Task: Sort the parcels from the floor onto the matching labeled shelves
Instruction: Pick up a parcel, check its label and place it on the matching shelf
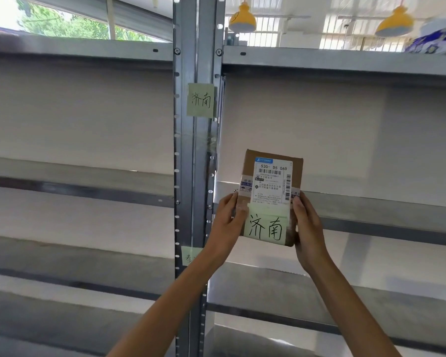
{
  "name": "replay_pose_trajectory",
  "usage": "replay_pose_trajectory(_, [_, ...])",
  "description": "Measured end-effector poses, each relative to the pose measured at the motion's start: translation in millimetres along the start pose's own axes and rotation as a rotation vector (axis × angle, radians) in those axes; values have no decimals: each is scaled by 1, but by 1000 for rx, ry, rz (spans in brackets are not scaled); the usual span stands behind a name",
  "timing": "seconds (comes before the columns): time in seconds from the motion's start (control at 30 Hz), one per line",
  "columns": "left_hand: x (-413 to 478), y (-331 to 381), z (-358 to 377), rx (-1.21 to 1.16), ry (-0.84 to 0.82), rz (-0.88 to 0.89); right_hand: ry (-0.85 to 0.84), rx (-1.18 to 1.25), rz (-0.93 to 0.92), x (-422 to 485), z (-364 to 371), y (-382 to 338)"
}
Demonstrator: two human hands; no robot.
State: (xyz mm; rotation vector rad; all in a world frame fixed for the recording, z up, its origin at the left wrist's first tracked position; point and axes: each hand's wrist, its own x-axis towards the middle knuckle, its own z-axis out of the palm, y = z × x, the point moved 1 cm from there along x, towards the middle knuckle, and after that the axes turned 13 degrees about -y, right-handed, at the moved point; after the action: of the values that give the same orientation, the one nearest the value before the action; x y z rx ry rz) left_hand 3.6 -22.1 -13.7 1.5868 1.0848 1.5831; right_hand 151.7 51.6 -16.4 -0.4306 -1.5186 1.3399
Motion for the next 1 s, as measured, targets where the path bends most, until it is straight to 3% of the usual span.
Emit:
replay_pose_trajectory(0.33, [-3,10,-17,-61,-21,25,20,51,-2,9,16,-3])
replay_pose_trajectory(0.57, [10,0,-17,-51,67,39,-240,-87,60,15,11,-6])
replay_pose_trajectory(1.0, [86,-33,-27,92,292,-59,-253,-137,180,92,6,20])
